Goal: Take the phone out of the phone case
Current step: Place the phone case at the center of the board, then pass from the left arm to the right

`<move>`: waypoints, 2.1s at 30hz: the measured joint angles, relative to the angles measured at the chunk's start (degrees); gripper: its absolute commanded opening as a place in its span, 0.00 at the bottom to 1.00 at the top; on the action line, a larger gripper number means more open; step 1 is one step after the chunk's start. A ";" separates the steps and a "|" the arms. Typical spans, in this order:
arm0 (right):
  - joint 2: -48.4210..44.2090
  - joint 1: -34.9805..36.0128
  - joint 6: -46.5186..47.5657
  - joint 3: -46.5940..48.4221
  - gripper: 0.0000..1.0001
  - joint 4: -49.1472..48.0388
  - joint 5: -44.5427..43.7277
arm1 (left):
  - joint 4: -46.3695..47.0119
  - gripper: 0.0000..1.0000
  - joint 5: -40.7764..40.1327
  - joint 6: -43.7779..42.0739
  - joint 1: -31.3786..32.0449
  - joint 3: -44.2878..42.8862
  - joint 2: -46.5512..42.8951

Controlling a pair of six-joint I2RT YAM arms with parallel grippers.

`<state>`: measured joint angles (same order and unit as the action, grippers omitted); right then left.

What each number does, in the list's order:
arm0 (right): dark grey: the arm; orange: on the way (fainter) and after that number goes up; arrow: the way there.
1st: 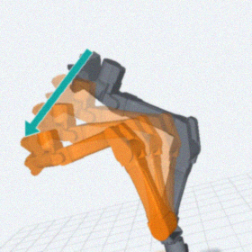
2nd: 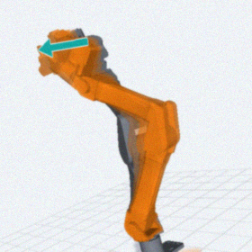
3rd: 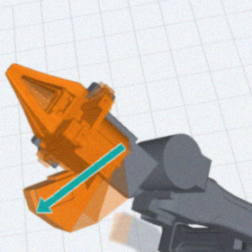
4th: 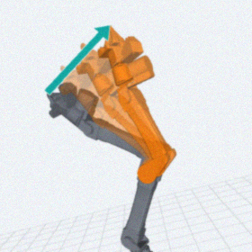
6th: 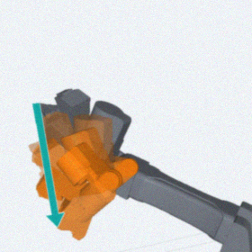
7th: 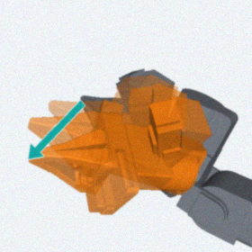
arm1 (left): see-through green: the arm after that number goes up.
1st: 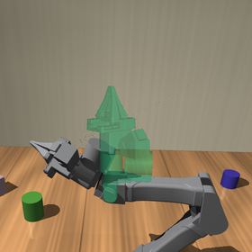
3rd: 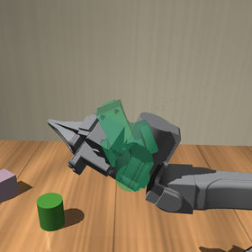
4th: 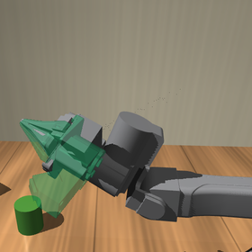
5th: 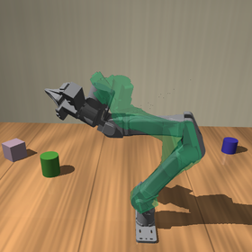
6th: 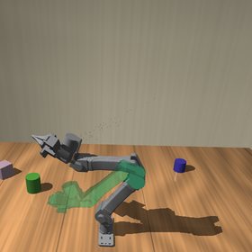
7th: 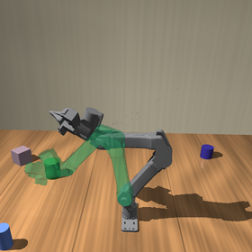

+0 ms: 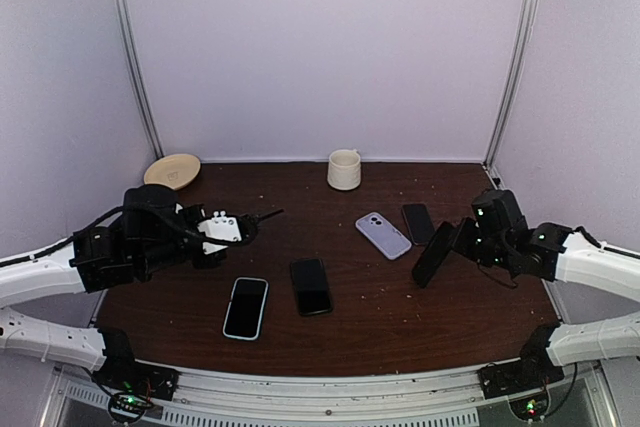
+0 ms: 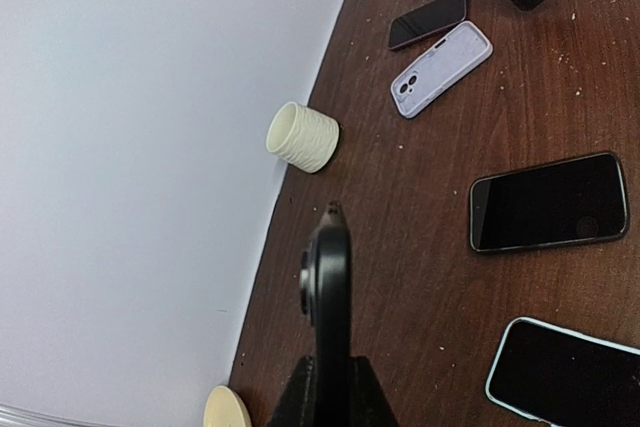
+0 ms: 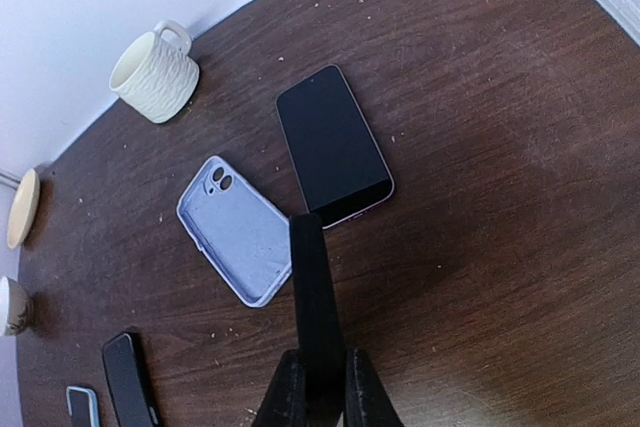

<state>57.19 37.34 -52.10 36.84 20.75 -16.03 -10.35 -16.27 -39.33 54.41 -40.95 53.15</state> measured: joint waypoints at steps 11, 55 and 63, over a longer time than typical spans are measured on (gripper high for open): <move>2.93 -2.82 -10.34 -3.69 0.14 -9.33 0.83 | -0.04 0.00 0.46 0.04 0.00 -0.02 0.00; 10.60 11.58 52.74 21.05 0.99 -11.98 12.31 | -14.38 0.00 20.13 39.50 -12.92 -20.96 12.66; 18.93 24.57 67.82 20.00 1.00 -26.45 11.78 | -13.77 0.00 34.58 51.52 -14.40 -23.17 17.14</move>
<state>76.12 61.91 15.73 56.84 -5.69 -4.25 -24.12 18.31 12.19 40.01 -64.12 70.28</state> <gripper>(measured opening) 0.994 0.082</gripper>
